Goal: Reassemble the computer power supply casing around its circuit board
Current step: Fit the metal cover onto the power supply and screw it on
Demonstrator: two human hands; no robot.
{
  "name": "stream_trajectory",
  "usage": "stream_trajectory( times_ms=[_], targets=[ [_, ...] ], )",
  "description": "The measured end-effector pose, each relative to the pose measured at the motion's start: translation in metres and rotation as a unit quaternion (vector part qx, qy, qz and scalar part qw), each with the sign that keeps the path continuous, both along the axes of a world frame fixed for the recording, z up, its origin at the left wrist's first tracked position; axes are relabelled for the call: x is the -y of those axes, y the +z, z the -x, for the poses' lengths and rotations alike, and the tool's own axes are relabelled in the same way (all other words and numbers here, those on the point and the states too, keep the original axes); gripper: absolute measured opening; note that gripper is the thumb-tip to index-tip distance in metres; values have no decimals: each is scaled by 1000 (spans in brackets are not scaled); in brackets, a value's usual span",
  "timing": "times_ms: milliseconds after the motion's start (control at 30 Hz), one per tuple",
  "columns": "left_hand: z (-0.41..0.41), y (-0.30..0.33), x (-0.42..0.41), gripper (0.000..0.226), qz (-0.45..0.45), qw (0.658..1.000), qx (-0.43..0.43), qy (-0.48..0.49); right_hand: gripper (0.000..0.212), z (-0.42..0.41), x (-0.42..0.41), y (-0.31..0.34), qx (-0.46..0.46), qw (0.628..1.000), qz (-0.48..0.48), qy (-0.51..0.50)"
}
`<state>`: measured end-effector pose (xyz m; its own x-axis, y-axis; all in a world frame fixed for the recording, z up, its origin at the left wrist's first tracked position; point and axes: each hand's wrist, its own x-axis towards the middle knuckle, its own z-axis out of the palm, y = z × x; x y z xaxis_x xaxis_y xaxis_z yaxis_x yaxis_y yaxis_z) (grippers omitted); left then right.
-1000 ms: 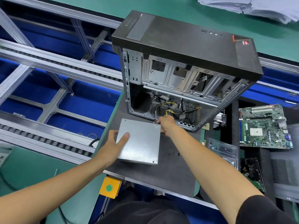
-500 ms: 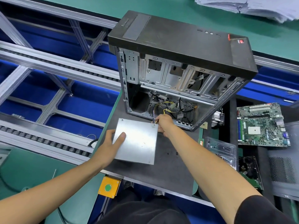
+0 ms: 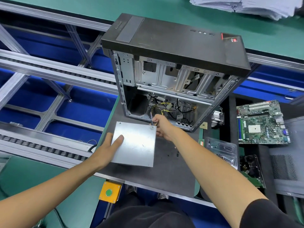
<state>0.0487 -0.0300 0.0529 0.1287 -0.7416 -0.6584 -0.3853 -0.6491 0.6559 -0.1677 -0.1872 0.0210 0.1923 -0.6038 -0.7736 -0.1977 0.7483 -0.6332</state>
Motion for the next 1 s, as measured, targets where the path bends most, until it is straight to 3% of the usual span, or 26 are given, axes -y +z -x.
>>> stream_trajectory(
  times_ms=[67, 300, 400, 533, 767, 833, 933, 1000],
  targets=[
    [2, 2, -1, 80, 4, 1000, -1, 0, 17, 5, -2, 6, 28, 998, -11, 50],
    [2, 1, -1, 82, 4, 1000, 6, -7, 25, 17, -1, 18, 111, 982, -34, 148],
    [0, -5, -2, 82, 3, 1000, -4, 5, 23, 15, -8, 14, 99, 984, -8, 147],
    [-1, -13, -3, 89, 3, 999, -38, 39, 51, 14, -12, 8, 90, 987, 2, 129],
    [3, -13, 2, 85, -7, 997, -58, 59, 50, 13, -9, 2, 82, 988, 28, 130],
    [3, -14, 2, 85, -7, 997, -53, 59, 44, 13, -9, -2, 83, 988, 34, 122],
    [1, -18, 0, 84, -8, 996, -58, 65, 10, 13, -9, -8, 94, 986, 43, 128],
    [0, -21, -1, 75, -5, 994, -74, 79, 7, 13, -8, -10, 95, 985, 46, 135]
  ],
)
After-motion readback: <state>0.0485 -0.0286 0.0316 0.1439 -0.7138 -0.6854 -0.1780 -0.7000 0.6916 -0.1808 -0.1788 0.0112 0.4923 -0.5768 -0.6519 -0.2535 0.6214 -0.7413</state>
